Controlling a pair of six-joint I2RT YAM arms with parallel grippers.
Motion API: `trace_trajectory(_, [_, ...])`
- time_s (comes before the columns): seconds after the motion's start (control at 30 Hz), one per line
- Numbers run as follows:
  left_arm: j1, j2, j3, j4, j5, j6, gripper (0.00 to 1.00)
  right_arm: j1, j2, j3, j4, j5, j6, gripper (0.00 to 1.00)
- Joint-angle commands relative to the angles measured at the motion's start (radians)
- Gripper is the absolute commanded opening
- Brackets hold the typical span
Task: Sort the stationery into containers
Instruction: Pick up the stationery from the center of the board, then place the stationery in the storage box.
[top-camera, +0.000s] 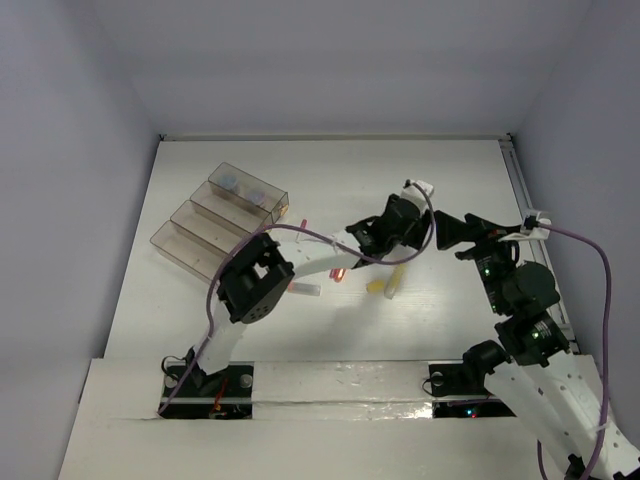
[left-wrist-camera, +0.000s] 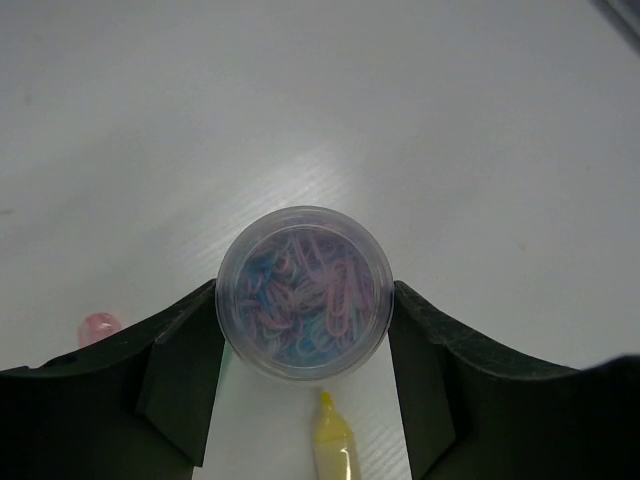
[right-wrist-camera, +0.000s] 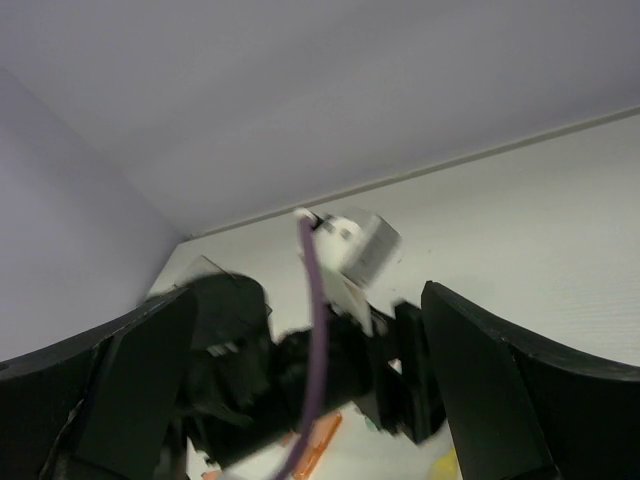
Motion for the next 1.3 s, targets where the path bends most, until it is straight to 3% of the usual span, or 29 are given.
trace_trajectory(0.0, [0.118,-0.170,-0.039,0.097,-0.025,-0.019,0.45,0.006,-0.026,-0.003,0.053,-0.008,-0.008,1.00])
trace_trajectory(0.13, [0.251,-0.300,-0.182,0.112,0.001,-0.092,0.45,0.006,-0.005,0.001,0.050,-0.025,-0.006,1.00])
trace_trajectory(0.37, [0.439,-0.582,-0.437,0.063,-0.178,-0.143,0.45,0.006,0.020,0.000,0.058,-0.053,0.002,1.00])
trace_trajectory(0.5, [0.554,-0.665,-0.546,0.061,-0.174,-0.177,0.45,0.006,0.041,0.006,0.055,-0.068,0.005,1.00])
trace_trajectory(0.77, [0.654,-0.623,-0.567,0.031,-0.154,-0.154,0.45,0.006,0.058,0.007,0.058,-0.082,0.005,1.00])
trace_trajectory(1.27, [0.663,-0.468,-0.518,0.048,-0.102,-0.140,0.45,0.006,0.078,0.007,0.064,-0.091,0.003,1.00])
